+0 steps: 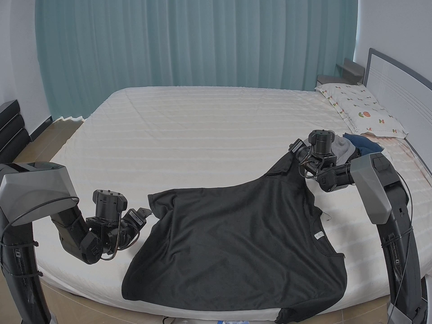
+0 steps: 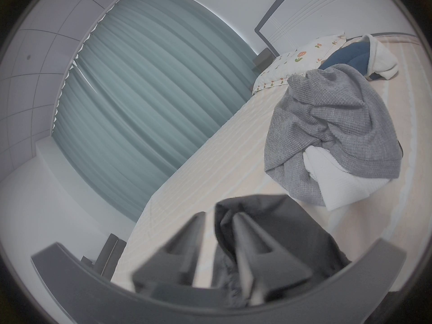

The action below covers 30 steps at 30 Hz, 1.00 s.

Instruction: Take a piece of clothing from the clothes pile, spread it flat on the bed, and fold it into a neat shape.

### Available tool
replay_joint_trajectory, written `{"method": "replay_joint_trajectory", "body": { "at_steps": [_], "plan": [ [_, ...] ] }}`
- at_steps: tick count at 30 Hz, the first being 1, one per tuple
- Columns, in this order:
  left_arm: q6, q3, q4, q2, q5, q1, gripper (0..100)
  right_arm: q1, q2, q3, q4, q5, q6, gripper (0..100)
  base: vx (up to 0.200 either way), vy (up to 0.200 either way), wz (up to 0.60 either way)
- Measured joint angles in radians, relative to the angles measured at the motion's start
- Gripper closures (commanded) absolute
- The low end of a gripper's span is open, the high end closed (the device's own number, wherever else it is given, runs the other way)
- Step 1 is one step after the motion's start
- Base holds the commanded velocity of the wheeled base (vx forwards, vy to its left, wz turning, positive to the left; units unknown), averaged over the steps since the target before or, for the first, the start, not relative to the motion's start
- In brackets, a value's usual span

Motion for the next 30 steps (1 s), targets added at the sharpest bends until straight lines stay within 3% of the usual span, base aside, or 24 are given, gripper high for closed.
{"method": "replay_joint_trajectory", "body": {
  "at_steps": [8, 13, 20, 30],
  "plan": [
    [0.000, -0.001, 0.000, 0.005, 0.000, 0.001, 0, -0.014, 0.006, 0.129, -0.028, 0.025, -0.007, 0, 0.000, 0.000, 0.00],
    [0.000, -0.001, 0.000, 0.008, 0.000, 0.001, 0, -0.036, -0.046, 0.320, -0.107, 0.083, -0.026, 0, 0.000, 0.000, 0.00],
    [-0.001, 0.001, 0.000, 0.008, 0.000, 0.000, 0, -0.096, -0.142, 0.561, -0.187, 0.174, -0.124, 0, 0.000, 0.000, 0.00],
    [-0.001, 0.000, 0.000, 0.008, 0.001, 0.000, 0, -0.119, -0.171, 0.618, -0.192, 0.191, -0.138, 0, 0.000, 0.000, 0.00]
  ]
}}
